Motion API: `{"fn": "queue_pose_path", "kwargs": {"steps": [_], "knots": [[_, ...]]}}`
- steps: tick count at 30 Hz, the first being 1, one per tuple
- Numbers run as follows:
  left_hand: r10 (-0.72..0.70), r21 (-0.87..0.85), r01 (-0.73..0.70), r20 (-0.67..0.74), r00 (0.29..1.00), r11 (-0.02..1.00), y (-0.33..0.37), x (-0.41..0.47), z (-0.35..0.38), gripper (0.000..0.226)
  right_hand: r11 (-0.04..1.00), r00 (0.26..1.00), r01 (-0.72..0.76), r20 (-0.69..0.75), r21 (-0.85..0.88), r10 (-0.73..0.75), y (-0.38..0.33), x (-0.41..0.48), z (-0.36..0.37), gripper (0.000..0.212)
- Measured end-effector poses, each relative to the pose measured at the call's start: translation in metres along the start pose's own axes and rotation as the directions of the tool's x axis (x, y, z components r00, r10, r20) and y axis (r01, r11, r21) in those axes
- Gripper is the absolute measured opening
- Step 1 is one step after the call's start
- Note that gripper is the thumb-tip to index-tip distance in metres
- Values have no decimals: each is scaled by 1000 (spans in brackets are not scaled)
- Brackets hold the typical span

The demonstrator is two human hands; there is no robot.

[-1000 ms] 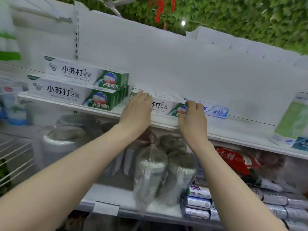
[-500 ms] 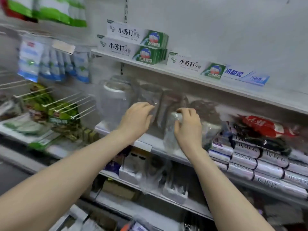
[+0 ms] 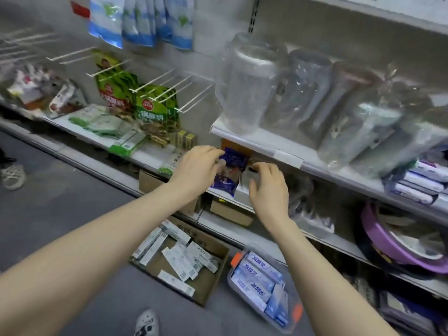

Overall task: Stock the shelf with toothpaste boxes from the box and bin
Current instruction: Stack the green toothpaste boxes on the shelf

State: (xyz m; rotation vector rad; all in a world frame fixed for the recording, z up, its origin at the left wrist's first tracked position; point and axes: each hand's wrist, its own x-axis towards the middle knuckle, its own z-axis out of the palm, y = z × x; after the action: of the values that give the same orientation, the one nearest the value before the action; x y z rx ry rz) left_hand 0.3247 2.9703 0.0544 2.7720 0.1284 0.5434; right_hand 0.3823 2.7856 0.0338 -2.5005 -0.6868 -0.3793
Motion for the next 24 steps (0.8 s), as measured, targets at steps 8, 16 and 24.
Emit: {"fn": "queue_pose_path", "kwargs": {"steps": [8,16,24], "knots": [[-92,-71,105,161,983,992,-125,-54,37,39,994,980,-104,172,17,100,-53,-39,122,36],[-224,-146,277,300,927,950,-183,-105,127,39,983,925,-182,336,-10,175,-35,-88,221,39],[-349,-126,429,402,846,895,-225,-159,242,39,964,852,-260,459,-48,252,21,-133,323,44]]}}
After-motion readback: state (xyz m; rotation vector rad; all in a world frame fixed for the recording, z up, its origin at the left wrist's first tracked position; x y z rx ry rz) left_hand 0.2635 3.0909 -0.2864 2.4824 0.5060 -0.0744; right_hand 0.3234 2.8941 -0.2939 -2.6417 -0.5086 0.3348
